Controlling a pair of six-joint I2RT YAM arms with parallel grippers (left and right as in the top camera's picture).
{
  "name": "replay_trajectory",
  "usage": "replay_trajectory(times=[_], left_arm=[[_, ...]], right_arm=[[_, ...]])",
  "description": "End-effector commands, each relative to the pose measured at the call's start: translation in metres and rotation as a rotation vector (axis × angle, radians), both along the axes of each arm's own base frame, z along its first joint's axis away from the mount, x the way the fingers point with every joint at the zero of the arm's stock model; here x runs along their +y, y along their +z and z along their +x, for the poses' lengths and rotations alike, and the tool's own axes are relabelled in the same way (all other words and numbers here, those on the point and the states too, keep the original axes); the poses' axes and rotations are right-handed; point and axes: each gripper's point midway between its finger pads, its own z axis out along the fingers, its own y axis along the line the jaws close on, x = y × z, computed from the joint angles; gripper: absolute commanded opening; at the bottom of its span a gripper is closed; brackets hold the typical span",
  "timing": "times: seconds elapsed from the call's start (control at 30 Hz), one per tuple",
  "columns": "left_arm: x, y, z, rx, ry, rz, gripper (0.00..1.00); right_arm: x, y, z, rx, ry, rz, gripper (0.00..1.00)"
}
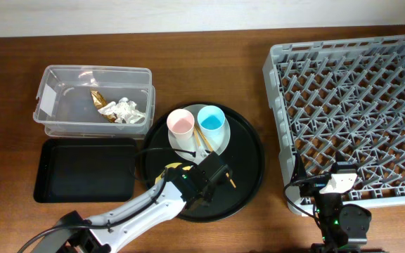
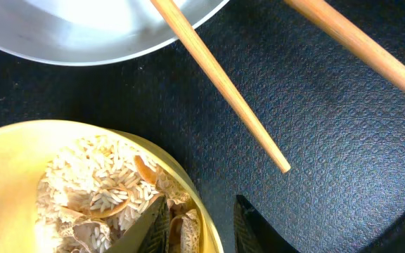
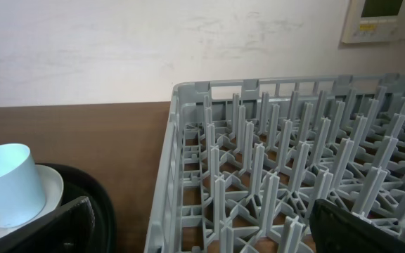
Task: Sort waste into correct bins and load items into the dishwasher rack
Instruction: 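Lift the yellow bowl and carry it left over the black tray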
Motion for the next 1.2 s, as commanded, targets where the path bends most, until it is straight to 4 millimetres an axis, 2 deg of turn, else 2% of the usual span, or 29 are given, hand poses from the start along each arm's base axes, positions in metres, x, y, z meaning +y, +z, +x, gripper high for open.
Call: replay_trajectory(times=[0.0, 0.17, 0.2, 0.27, 0.37, 0.47, 0.6, 0.73, 0.83, 0.9, 0.97, 1.17], left_arm=[[-0.011, 0.0, -0.006, 0.039, -0.007, -0.046, 0.3], [-0.015, 0.0, -0.011, 0.071, -0.016, -0.073, 0.29], [-0.015, 0.0, -0.011, 0.071, -0.016, -0.072, 0.27], [-0.015, 0.0, -0.011, 0.071, -0.016, -0.072, 0.15], [-0.015, 0.0, -0.011, 0.069, -0.015, -0.071, 0.07], [-0.015, 0.0, -0.011, 0.069, -0.015, -0.071, 0.06], [-0.016, 0.004, -0.008, 0.054, -0.013, -0.076, 0.01], [-0.019, 0.033, 0.004, -0.02, -0.003, -0.102, 0.0], [-0.015, 0.065, 0.013, -0.086, 0.016, -0.118, 0.0], [-0.004, 0.084, 0.018, -0.098, 0.043, -0.124, 0.0], [0.01, 0.095, 0.023, -0.105, 0.077, -0.122, 0.0], [0.07, 0.121, 0.044, -0.102, 0.243, -0.191, 0.0]], right_arm=[[0.001, -0.003, 0.0, 0.005, 0.001, 0.0, 0.99], [0.001, -0.003, 0.0, 0.005, 0.001, 0.0, 0.98], [0.001, -0.003, 0.0, 0.005, 0.001, 0.0, 0.99], [0.001, -0.003, 0.0, 0.005, 0.001, 0.0, 0.99], [0.001, -0.003, 0.0, 0.005, 0.001, 0.0, 0.99], [0.001, -0.003, 0.0, 0.005, 0.001, 0.0, 0.99], [0.001, -0.003, 0.0, 0.005, 0.001, 0.0, 0.99], [0.001, -0.003, 0.0, 0.005, 0.001, 0.0, 0.99], [0.001, -0.003, 0.0, 0.005, 0.001, 0.0, 0.98], [0.001, -0.003, 0.0, 0.005, 0.001, 0.0, 0.98], [0.001, -0.003, 0.0, 0.005, 0.001, 0.0, 0.99], [0.001, -0.003, 0.0, 0.005, 0.001, 0.0, 0.99]])
